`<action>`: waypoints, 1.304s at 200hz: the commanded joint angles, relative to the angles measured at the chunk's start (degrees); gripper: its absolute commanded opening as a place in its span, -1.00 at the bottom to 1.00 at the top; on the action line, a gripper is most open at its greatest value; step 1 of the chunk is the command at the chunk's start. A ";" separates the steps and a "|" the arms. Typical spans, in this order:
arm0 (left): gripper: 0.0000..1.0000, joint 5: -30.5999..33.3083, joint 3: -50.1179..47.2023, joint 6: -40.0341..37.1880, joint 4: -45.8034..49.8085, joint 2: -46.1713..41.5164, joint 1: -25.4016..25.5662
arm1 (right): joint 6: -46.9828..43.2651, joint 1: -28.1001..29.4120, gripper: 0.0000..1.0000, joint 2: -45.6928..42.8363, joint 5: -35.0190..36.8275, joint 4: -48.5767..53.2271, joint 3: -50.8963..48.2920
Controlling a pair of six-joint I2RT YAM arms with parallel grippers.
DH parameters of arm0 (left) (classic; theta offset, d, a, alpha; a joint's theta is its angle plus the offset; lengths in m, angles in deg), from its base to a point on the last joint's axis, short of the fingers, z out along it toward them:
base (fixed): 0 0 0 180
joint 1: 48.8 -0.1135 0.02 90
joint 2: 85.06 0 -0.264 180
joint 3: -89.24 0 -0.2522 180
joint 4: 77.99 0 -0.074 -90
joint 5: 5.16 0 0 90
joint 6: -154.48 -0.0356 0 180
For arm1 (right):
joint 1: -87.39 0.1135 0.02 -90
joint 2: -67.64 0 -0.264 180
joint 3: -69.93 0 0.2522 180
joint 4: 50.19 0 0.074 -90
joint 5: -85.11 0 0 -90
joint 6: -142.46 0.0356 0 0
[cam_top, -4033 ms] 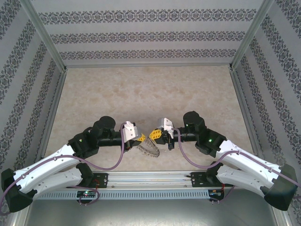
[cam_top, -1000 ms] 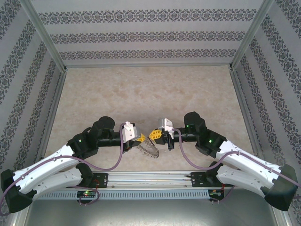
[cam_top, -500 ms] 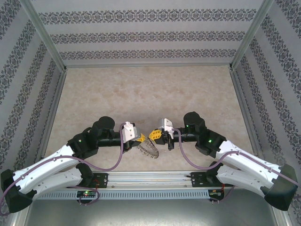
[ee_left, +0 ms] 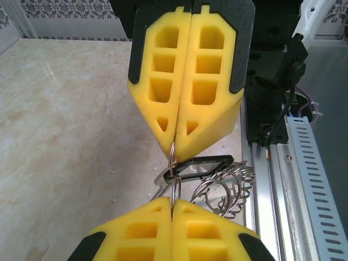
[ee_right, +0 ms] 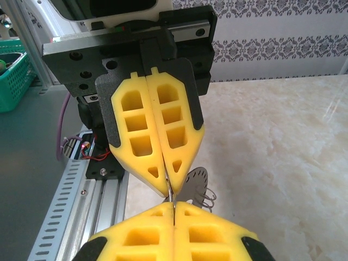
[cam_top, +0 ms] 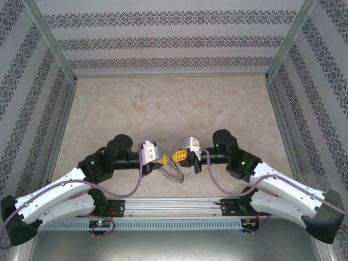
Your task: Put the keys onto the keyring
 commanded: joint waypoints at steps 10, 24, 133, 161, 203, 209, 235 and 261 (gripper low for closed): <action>-1.00 -0.96 0.49 -0.95 -4.10 -0.59 -0.26 | 0.60 -0.37 -1.00 -1.40 -1.77 -0.37 -0.33; -1.00 -0.99 0.53 -0.90 -4.00 -0.64 -0.26 | 0.59 -0.42 -1.00 -1.20 -1.86 -0.37 -0.33; -1.00 -1.14 0.41 -0.90 -4.14 -0.80 -0.25 | 0.59 -0.31 -1.00 -0.01 -1.73 -1.04 -0.24; -1.00 -1.14 0.36 -0.88 -4.06 -0.82 -0.25 | 0.76 -0.37 -1.00 -0.06 -1.43 -1.58 -0.41; -1.00 -1.17 0.42 -0.82 -4.05 -0.82 -0.25 | 0.78 -0.36 -1.00 -0.60 -0.52 -1.85 -0.74; -1.00 -1.15 0.43 -0.81 -4.05 -0.82 -0.26 | 0.78 -0.35 -1.00 -0.62 -0.54 -1.87 -0.76; -1.00 -1.21 0.48 -0.84 -3.97 -0.79 -0.25 | 0.86 -0.32 -1.00 -0.36 -0.45 -2.02 -0.76; -1.00 -1.12 0.47 -0.90 -4.03 -0.88 -0.25 | 0.95 -0.35 -1.00 -0.05 -0.74 -2.22 -0.77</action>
